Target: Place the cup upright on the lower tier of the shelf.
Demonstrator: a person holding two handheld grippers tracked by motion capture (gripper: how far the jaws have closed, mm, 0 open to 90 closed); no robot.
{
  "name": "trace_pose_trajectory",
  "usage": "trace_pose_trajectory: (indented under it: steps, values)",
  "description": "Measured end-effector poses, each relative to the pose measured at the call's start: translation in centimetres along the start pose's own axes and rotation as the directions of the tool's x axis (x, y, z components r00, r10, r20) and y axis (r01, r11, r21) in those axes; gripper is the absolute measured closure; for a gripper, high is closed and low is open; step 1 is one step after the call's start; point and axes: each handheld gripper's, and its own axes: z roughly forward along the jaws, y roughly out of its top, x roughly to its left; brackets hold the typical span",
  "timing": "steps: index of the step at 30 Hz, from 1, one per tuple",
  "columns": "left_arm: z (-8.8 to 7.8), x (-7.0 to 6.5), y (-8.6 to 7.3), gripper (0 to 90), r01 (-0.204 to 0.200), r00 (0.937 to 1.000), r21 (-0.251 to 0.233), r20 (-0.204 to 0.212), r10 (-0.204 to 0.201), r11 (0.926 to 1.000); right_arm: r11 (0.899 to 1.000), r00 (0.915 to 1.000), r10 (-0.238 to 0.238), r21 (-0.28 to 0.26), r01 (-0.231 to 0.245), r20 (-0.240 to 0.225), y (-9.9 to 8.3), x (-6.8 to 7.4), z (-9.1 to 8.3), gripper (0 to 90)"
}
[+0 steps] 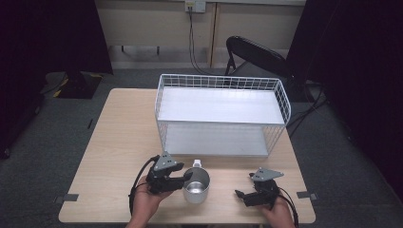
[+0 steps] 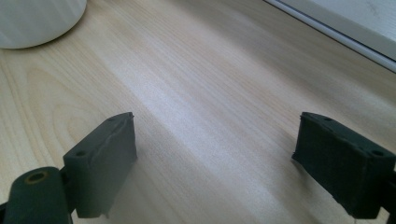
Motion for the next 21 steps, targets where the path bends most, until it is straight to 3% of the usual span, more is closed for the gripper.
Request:
trace_pose_trajectory:
  steps: [8,14,17,21]
  values:
    - [0.8,-0.4,-0.2,57.4,-0.004,0.9999,0.020,-0.011,0.005,0.9998,1.000,1.0000,0.002,0.000,-0.002,0.001,0.0,0.0,0.0,11.6]
    - [1.0,-0.8,-0.2,67.8,-0.016,0.9996,0.005,-0.024,0.016,0.9999,1.000,1.0000,0.002,0.000,-0.002,0.001,0.0,0.0,0.0,11.6]
    - [1.2,-1.0,-0.2,69.7,0.001,0.9997,0.000,-0.023,-0.001,1.0000,1.000,1.0000,0.002,0.001,-0.002,0.002,0.0,0.0,0.0,11.7]
    - [1.4,-1.4,-0.2,75.9,-0.017,0.9985,-0.003,-0.053,0.017,0.9998,1.000,1.0000,0.004,0.001,-0.004,0.005,0.0,0.1,0.0,11.6]
